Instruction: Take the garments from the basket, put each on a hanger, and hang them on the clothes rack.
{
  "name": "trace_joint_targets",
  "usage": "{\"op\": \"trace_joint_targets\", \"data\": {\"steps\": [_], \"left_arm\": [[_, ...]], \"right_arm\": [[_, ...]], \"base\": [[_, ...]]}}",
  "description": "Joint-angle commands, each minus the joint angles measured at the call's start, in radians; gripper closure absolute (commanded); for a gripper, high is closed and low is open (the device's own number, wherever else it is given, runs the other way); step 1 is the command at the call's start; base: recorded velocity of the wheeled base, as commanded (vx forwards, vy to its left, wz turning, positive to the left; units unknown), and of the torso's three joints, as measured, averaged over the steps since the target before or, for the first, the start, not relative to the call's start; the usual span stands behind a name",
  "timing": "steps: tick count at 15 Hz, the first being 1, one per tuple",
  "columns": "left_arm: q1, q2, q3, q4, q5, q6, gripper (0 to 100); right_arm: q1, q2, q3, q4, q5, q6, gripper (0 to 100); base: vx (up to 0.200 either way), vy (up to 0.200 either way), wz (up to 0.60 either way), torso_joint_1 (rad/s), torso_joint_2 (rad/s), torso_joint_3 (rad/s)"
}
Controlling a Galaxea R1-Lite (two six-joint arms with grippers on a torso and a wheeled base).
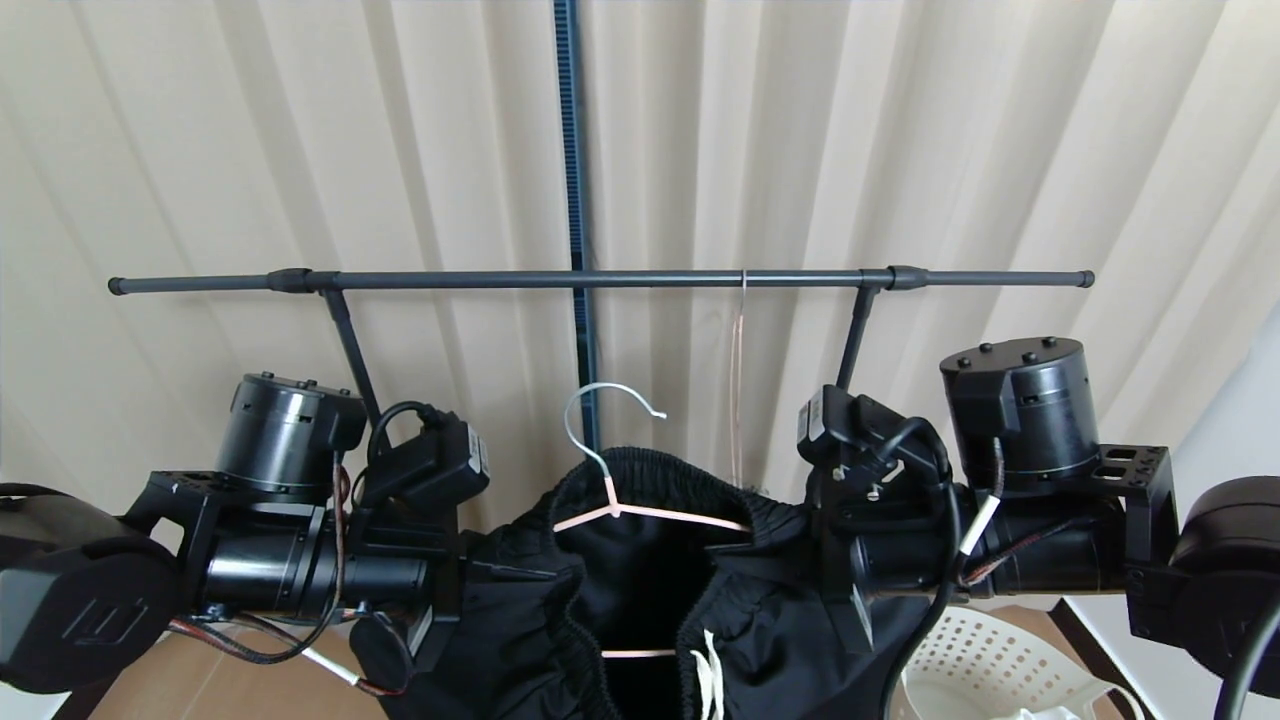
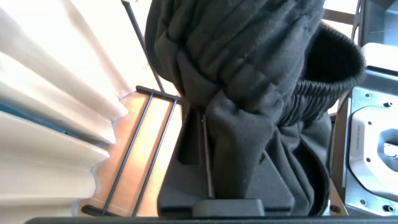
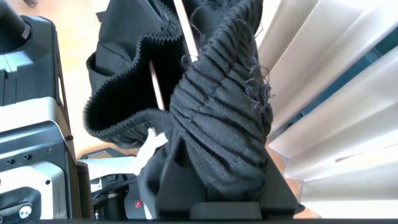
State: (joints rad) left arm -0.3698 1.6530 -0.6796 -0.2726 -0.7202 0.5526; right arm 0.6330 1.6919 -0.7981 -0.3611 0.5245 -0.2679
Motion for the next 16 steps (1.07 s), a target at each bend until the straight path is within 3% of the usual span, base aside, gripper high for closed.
{"op": "trace_joint_targets", "data": {"steps": [1,4,5,9,11,16], "left_arm": [[0.002,-0.015,0.002,0.0,0.001,0.0,100],[0.002,-0.021,0.002,0.0,0.001,-0.002,100],[0.002,-0.021,0.002,0.0,0.001,-0.002,100],[0.028,-0.045,0.006,0.0,0.001,-0.003,100],[0.054,-0.067,0.026,-0.01,0.001,-0.003,100],[0.103,-0.104,0.146,-0.158,-0.001,-0.011,100]], "right_arm": [[0.001,0.0,0.0,0.001,0.0,-0.001,100],[0.001,0.0,0.0,0.002,-0.001,-0.002,100],[0.001,0.0,0.002,0.002,-0.003,-0.004,0],[0.001,-0.012,0.014,0.002,0.0,-0.004,0],[-0.004,-0.032,0.03,0.002,0.005,-0.045,0],[-0.084,-0.078,0.05,-0.001,0.166,-0.111,0]], "base": [[0.0,0.0,0.0,0.0,0.0,0.0],[0.0,0.0,0.0,0.0,0.0,0.0],[0.0,0.0,0.0,0.0,0.0,0.0],[0.0,0.0,0.0,0.0,0.0,0.0],[0.0,0.0,0.0,0.0,0.0,0.0],[0.0,0.0,0.0,0.0,0.0,0.0]]}}
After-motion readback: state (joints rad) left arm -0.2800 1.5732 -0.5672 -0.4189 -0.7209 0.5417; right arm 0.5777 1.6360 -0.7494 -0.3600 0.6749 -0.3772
